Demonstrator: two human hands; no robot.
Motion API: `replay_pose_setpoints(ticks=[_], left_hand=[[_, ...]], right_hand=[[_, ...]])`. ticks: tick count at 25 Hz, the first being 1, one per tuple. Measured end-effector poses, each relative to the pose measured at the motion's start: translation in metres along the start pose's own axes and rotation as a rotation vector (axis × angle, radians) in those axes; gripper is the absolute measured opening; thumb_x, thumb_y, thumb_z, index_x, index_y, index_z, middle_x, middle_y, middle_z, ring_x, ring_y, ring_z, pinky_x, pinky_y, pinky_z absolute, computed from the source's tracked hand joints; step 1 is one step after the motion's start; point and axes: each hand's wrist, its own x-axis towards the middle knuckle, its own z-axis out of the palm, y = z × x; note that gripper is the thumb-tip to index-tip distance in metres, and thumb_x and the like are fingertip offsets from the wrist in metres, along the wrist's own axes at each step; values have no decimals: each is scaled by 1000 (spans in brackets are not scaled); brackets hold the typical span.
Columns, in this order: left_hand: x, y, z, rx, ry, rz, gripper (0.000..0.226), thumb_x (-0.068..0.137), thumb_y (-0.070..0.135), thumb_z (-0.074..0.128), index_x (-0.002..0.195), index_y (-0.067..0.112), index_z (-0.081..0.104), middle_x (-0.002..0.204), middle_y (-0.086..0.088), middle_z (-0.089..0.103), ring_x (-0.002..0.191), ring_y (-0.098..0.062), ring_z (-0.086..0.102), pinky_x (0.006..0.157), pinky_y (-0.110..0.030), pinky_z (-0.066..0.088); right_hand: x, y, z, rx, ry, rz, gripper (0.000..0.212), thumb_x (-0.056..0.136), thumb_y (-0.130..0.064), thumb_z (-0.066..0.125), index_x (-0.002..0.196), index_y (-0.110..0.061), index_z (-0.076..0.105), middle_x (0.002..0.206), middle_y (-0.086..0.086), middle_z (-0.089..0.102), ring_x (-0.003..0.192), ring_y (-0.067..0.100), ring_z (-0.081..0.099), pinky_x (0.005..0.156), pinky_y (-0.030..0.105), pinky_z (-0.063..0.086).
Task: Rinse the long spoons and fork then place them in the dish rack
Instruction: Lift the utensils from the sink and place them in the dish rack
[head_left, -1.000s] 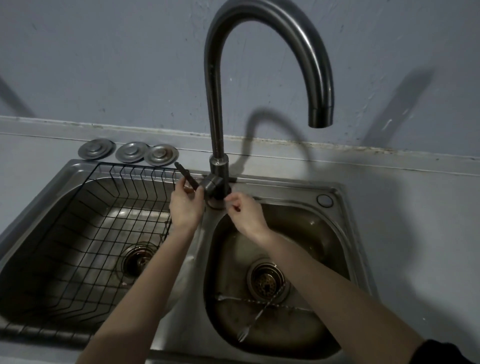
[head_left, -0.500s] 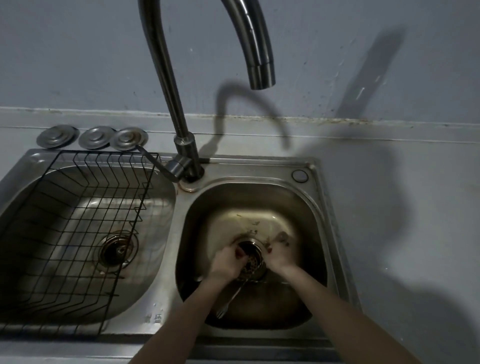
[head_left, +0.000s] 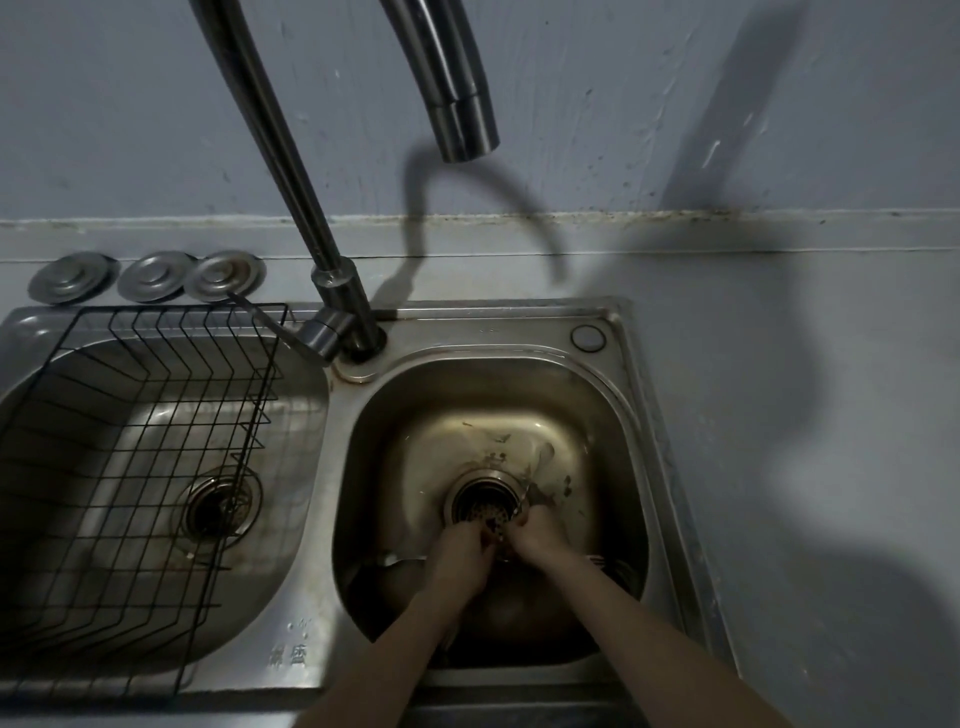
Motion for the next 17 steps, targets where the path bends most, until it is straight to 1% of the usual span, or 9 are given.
replay_pose_setpoints(ticks=[2, 3, 4, 6, 8, 11, 14, 16, 17], left_hand=[[-3, 4, -2, -70, 30, 10, 24, 86, 14, 51, 104, 5, 65, 111, -17, 68, 106, -29, 61, 90, -36, 48], [-5, 6, -5, -108, 49, 8, 24, 86, 13, 51, 105, 5, 64, 112, -17, 68, 105, -29, 61, 89, -34, 46], [-8, 9, -9, -146, 71, 9, 25, 86, 12, 51, 106, 4, 64, 112, -16, 68, 106, -28, 61, 88, -31, 44], [-17, 15, -17, -216, 122, 18, 25, 86, 13, 52, 106, 4, 64, 112, -14, 68, 107, -25, 61, 83, -24, 41], [-29, 20, -26, -307, 164, 22, 20, 87, 13, 53, 101, 5, 64, 107, -14, 69, 103, -24, 62, 81, -24, 43], [-51, 23, -45, -492, 199, 60, 13, 88, 9, 52, 91, 7, 64, 96, -14, 69, 95, -26, 64, 83, -30, 49], [-69, 14, -70, -592, 244, 110, 20, 87, 9, 51, 75, 20, 62, 87, -7, 66, 87, -23, 65, 82, -35, 53], [-82, 3, -89, -622, 305, 158, 22, 86, 6, 52, 73, 21, 59, 81, -1, 63, 83, -19, 62, 75, -28, 52], [-86, 0, -96, -628, 341, 185, 19, 86, 4, 53, 75, 20, 58, 77, 2, 62, 81, -17, 60, 72, -22, 49]], right_hand=[[-3, -2, -4, 14, 0, 15, 33, 89, -12, 47, 57, -11, 54, 69, 13, 59, 103, 34, 60, 67, 24, 32], [-6, -5, -6, 22, 5, -5, 35, 90, -12, 45, 56, -12, 53, 69, 12, 58, 102, 33, 60, 67, 24, 33], [-9, -8, -8, 33, 15, -32, 31, 91, -13, 44, 64, -9, 58, 77, 15, 60, 103, 33, 60, 68, 27, 38], [-18, -14, -11, 76, 49, -75, 24, 93, -16, 42, 93, -2, 62, 103, 19, 65, 104, 32, 59, 81, 32, 46], [-28, -19, -13, 133, 84, -121, 24, 93, -18, 42, 102, -3, 59, 105, 19, 66, 98, 31, 61, 85, 37, 48], [-51, -33, -15, 188, 139, -224, 20, 94, -18, 43, 98, -8, 60, 91, 8, 62, 83, 20, 56, 73, 29, 42], [-76, -54, -12, 193, 229, -359, 15, 92, -17, 47, 96, -11, 60, 95, 12, 66, 86, 22, 60, 70, 21, 39], [-94, -71, -3, 232, 282, -460, 16, 90, -12, 50, 98, -3, 60, 96, 16, 67, 83, 20, 58, 59, 7, 38], [-99, -78, -1, 252, 312, -502, 16, 89, -10, 51, 98, -1, 60, 96, 18, 67, 80, 18, 56, 57, 4, 38]])
